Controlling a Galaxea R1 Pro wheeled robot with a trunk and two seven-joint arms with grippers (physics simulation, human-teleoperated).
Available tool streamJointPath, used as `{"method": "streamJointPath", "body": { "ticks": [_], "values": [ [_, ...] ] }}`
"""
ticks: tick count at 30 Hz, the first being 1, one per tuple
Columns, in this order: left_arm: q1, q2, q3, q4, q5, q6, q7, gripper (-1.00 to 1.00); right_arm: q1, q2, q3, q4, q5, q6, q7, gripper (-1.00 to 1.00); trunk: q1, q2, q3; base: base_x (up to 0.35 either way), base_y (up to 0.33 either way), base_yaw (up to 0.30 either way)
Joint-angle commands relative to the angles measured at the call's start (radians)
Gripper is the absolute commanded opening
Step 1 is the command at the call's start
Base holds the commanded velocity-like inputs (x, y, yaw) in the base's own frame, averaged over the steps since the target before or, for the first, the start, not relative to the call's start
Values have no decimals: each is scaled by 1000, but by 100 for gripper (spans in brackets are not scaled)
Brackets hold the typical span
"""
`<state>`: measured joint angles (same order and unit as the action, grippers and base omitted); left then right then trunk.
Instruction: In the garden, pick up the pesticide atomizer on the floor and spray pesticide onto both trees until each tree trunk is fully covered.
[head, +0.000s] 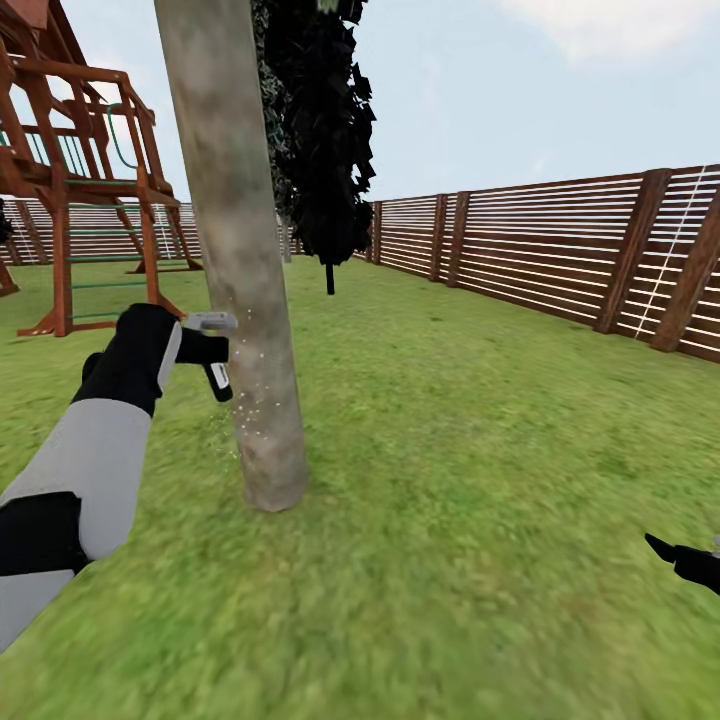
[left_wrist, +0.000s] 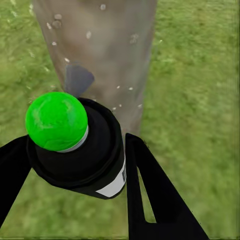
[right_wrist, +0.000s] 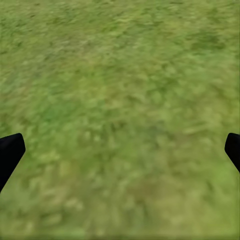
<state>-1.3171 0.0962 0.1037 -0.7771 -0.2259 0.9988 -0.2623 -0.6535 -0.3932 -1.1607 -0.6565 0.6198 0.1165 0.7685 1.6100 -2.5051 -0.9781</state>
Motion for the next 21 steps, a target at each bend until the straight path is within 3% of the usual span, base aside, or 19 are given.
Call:
{"method": "streamJointPath", "body": {
  "ticks": [1,6,14,15,19,21],
  "values": [
    [0,0,0,19,0,0,0,-100,0,0,0,0,0,0,0,100,0,0,0,0,0,0],
    [1,0,-1,217,-2,-4,1,-100,0,0,0,0,0,0,0,100,0,0,0,0,0,0],
    [6,3,-1,256,-5,-7,2,-100,0,0,0,0,0,0,2,100,0,0,0,0,0,0],
    [7,7,-1,271,-6,-10,4,-100,0,0,0,0,0,0,2,100,0,0,0,0,0,0],
    [7,69,-1,290,-7,-12,6,-100,0,0,0,0,0,0,2,100,0,0,0,0,0,0],
    [8,78,-2,325,-6,-13,4,-100,0,0,0,0,0,0,2,100,0,0,0,0,0,0]
  ]
}}
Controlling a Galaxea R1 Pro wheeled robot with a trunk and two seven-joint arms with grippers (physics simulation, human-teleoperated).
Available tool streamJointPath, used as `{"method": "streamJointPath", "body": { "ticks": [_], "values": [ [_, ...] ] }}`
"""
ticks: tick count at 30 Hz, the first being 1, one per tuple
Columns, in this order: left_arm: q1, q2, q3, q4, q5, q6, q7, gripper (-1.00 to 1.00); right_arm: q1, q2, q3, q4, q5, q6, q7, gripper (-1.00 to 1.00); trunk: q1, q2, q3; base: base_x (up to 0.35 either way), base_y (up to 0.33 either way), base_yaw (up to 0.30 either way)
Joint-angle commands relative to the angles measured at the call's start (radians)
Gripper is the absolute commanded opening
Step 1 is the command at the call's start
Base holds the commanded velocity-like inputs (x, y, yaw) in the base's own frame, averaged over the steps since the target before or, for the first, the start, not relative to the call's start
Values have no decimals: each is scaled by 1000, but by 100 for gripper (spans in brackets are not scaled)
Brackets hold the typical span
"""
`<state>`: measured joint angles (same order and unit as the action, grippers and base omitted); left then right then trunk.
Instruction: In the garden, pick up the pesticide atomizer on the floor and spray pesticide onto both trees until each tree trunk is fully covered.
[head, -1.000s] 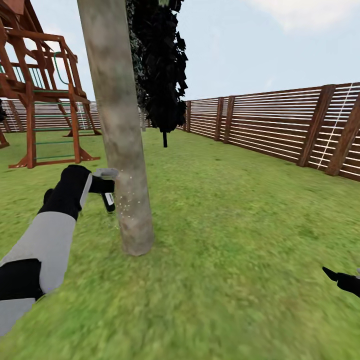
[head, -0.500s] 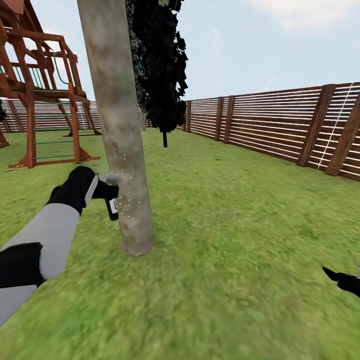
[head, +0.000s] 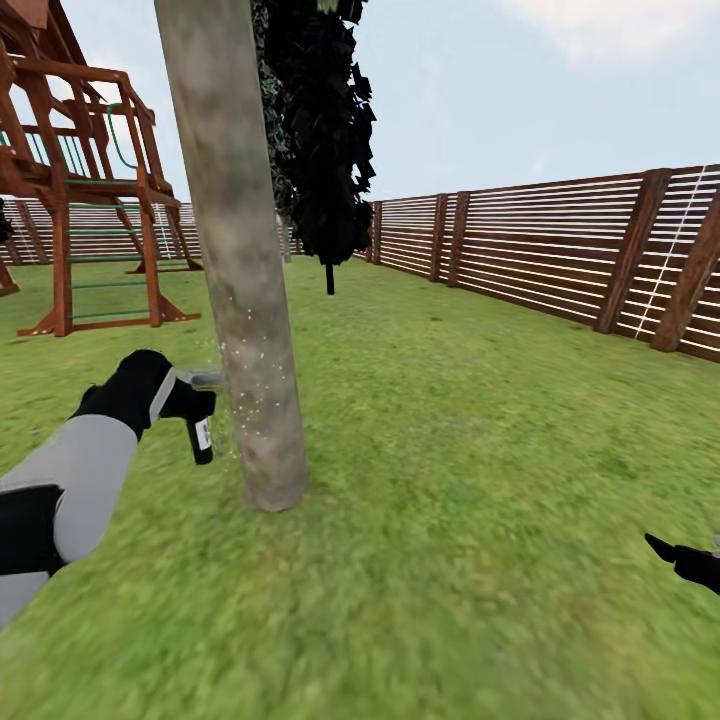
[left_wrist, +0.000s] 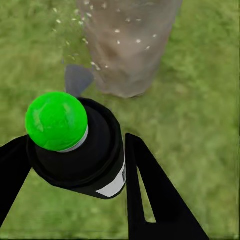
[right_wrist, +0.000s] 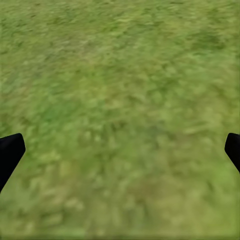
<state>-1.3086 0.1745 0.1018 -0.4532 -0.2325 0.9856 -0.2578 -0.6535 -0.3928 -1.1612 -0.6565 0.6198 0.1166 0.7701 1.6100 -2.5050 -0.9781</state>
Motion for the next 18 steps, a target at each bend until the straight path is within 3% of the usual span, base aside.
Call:
{"method": "streamJointPath", "body": {
  "ticks": [1,8,11,18],
  "values": [
    [0,-3,0,53,-1,-8,-1,-100,0,0,0,0,0,-1,0,100,0,0,0,0,0,0],
    [28,-42,-1,281,-2,-163,12,-100,0,0,1,2,1,-3,-2,100,0,0,0,0,0,0],
    [86,-56,-1,293,-2,-184,34,-100,0,0,2,3,1,-3,-2,100,0,0,0,0,0,0],
    [150,-67,0,295,0,-223,41,-100,0,-1,0,1,1,0,0,100,0,0,0,45,0,7]
  ]
}}
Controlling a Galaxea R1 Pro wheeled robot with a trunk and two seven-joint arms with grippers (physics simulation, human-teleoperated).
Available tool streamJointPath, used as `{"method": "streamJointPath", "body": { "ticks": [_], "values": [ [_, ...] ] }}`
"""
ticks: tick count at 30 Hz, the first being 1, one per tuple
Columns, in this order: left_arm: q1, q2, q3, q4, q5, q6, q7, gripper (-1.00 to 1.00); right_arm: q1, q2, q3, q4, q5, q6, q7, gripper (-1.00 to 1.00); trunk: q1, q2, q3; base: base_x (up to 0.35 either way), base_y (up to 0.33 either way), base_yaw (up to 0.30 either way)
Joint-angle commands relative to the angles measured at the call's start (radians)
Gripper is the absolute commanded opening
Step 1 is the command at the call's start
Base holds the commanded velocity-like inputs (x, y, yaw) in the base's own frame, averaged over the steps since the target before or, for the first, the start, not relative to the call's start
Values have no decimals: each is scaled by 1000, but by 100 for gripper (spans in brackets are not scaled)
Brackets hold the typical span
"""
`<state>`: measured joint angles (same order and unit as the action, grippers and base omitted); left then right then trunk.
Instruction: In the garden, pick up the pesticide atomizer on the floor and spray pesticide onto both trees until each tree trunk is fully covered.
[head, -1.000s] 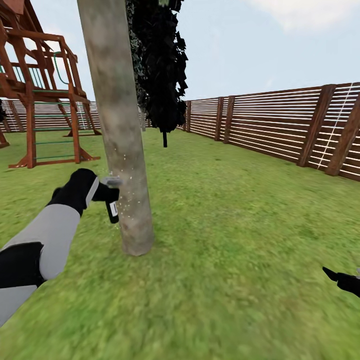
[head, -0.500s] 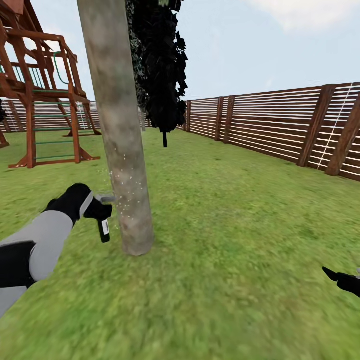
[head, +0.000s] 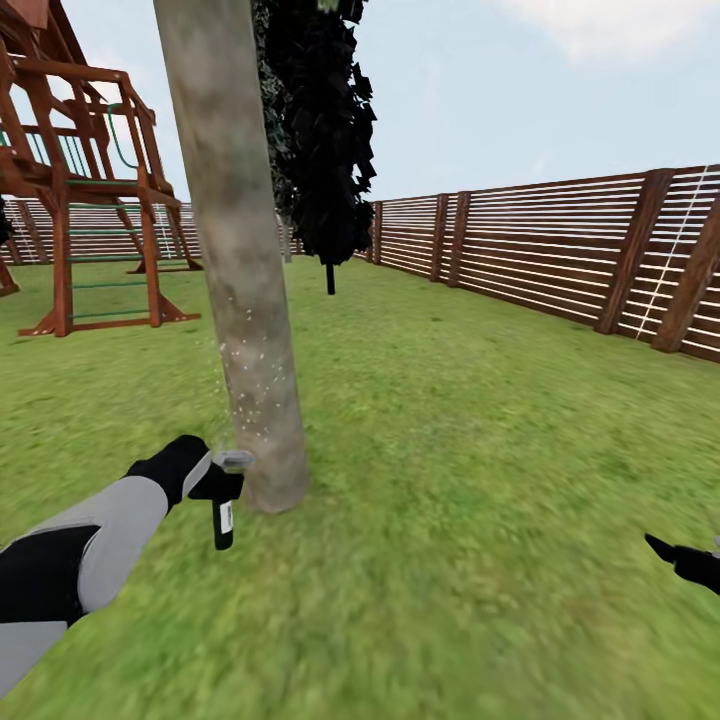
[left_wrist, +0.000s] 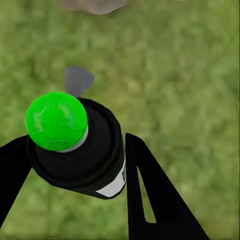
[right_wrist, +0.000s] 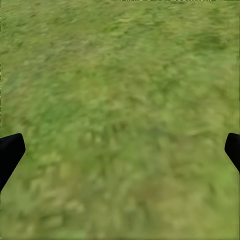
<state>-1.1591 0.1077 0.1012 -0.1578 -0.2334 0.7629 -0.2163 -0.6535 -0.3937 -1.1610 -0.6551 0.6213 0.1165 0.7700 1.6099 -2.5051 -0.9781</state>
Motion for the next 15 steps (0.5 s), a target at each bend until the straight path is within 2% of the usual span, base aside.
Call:
{"method": "streamJointPath", "body": {
  "ticks": [1,7,10,12,15],
  "values": [
    [3,0,1,0,1,0,0,-100,0,0,0,0,0,0,0,100,0,0,0,260,-16,141],
    [30,-2,0,1,2,4,2,-100,0,0,0,-1,-1,0,0,100,0,0,0,219,-107,234],
    [38,-2,0,1,2,4,2,-100,0,-1,0,-1,-1,0,0,100,0,0,0,48,-14,219],
    [44,-3,0,1,2,5,1,-100,0,-1,0,-1,0,0,0,100,0,0,0,33,-29,39],
    [45,-4,0,1,2,6,1,-100,0,-1,0,-1,0,0,0,100,0,0,0,174,-194,6]
  ]
}}
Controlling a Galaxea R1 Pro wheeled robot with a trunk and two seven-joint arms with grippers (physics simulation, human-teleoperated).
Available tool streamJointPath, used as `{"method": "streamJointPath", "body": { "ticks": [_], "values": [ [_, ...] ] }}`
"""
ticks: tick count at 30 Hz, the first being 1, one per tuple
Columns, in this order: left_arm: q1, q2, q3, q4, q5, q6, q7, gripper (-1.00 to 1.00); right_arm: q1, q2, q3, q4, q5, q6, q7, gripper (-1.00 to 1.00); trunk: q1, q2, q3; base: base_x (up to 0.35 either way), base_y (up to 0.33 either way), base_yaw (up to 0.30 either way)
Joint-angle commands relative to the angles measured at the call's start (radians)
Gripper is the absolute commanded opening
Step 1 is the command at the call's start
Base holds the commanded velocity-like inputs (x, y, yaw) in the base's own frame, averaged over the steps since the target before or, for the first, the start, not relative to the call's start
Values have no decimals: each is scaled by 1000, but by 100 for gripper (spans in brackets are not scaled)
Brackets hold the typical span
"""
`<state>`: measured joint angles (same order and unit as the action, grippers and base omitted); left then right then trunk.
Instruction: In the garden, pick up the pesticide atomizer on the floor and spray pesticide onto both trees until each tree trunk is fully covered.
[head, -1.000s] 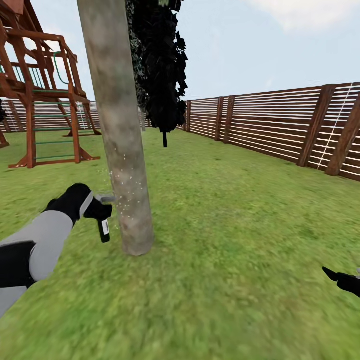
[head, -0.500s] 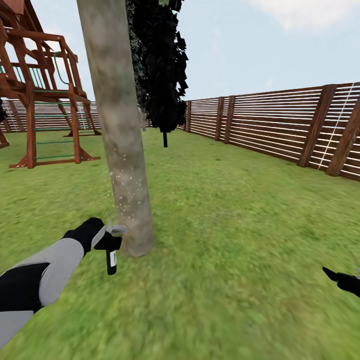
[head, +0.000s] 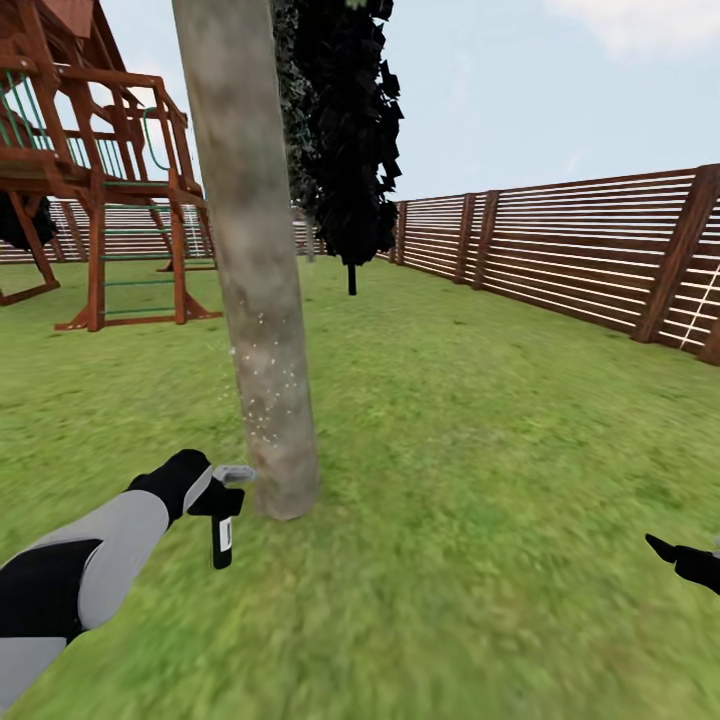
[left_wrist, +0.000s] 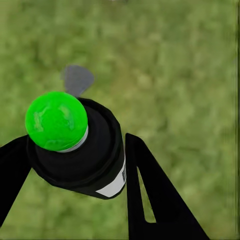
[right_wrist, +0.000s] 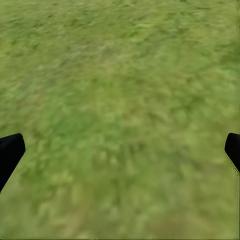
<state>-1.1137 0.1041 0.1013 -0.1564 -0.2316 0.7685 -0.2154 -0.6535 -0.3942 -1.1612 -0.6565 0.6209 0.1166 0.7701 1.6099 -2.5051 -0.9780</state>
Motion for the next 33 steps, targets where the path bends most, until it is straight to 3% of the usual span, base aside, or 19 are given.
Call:
{"method": "streamJointPath", "body": {
  "ticks": [1,7,25,33],
  "values": [
    [0,-1,0,0,0,0,0,-100,0,0,0,0,0,0,0,100,0,0,0,200,-228,6],
    [0,-1,0,0,1,0,-1,-100,0,0,0,0,0,1,0,100,0,0,0,183,-241,177],
    [1,-3,0,0,3,0,-1,-100,0,0,0,0,0,1,0,100,0,0,0,23,-298,162],
    [2,-3,0,0,3,-1,-1,-100,0,0,0,0,0,1,0,100,0,0,0,37,-50,205]
  ]
}}
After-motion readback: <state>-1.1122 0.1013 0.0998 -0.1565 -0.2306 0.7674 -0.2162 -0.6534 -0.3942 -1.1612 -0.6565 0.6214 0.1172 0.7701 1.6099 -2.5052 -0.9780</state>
